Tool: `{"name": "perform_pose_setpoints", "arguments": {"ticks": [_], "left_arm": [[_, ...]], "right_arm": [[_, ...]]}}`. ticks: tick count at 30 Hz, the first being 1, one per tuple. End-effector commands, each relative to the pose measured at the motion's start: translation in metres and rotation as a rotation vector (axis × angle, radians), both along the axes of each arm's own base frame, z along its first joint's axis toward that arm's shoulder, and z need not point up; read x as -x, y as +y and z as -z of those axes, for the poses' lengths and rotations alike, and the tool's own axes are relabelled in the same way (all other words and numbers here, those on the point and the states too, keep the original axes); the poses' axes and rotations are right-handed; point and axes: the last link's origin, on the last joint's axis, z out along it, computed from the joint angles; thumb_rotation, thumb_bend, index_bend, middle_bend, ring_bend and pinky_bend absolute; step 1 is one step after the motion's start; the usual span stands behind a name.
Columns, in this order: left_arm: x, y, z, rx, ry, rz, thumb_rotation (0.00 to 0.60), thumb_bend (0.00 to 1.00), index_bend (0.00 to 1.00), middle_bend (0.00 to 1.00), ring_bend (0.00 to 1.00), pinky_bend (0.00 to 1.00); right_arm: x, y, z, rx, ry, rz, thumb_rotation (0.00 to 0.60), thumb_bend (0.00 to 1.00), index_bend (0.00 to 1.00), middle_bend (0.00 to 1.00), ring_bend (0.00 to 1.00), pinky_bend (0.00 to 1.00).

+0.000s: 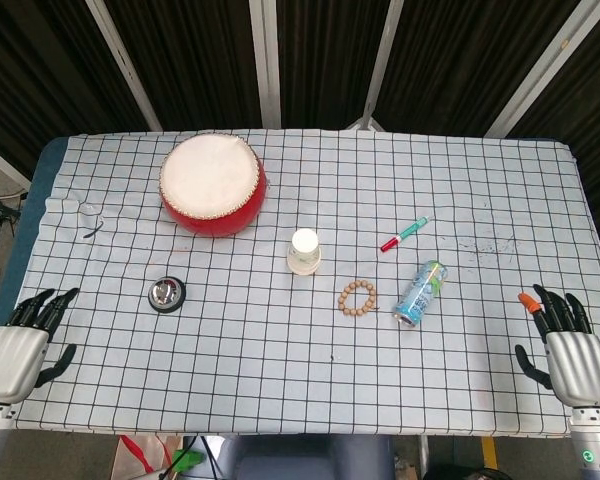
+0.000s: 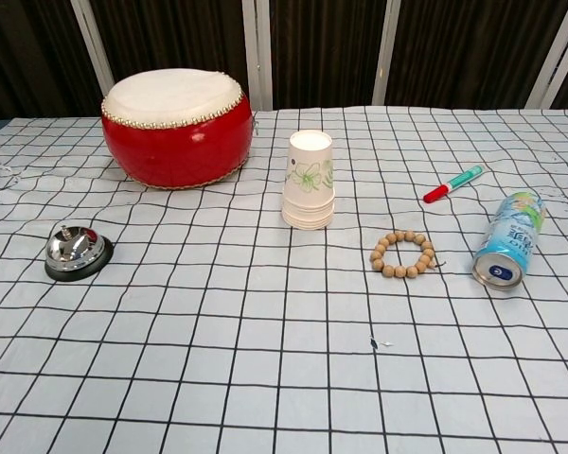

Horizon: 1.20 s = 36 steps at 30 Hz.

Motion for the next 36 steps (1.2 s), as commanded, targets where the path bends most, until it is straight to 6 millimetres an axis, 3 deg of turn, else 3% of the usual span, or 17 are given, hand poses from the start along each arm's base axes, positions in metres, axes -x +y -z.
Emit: {"name": "perform_pose_setpoints", "arguments": {"ticks": [1, 3, 5, 9, 18, 36], "left_arm": [[0.000, 0.015, 0.012, 0.064, -0.003, 0.000, 0.600, 0.53, 0.03, 0.53, 0.39, 0.43], [-0.001, 0.023, 0.022, 0.113, 0.003, -0.010, 0.600, 0.57, 0.03, 0.66, 0.49, 0.53], [-0.003, 0.032, 0.031, 0.170, 0.014, -0.027, 0.600, 0.71, 0.03, 0.78, 0.59, 0.62], [-0.008, 0.045, 0.047, 0.252, 0.056, -0.057, 0.600, 0.86, 0.03, 0.82, 0.63, 0.65], [-0.031, 0.069, 0.077, 0.330, 0.126, -0.062, 0.600, 0.87, 0.02, 0.83, 0.64, 0.65], [-0.033, 0.078, 0.092, 0.322, 0.184, -0.108, 0.600, 0.87, 0.01, 0.83, 0.64, 0.65]], "right_arm": [[0.000, 0.000, 0.001, -0.003, -0.001, 0.004, 0.600, 0.40, 0.16, 0.08, 0.10, 0.04], [0.000, -0.001, 0.001, -0.007, 0.000, 0.002, 0.600, 0.40, 0.16, 0.08, 0.10, 0.04], [-0.001, -0.001, 0.002, -0.009, 0.000, 0.001, 0.600, 0.40, 0.16, 0.08, 0.11, 0.04], [0.000, -0.001, 0.002, -0.010, 0.000, 0.004, 0.600, 0.40, 0.16, 0.08, 0.11, 0.04], [0.003, -0.001, -0.001, -0.002, -0.002, 0.015, 0.600, 0.40, 0.16, 0.08, 0.11, 0.04], [0.003, -0.001, 0.000, -0.003, 0.000, 0.018, 0.600, 0.40, 0.16, 0.08, 0.11, 0.04]]}}
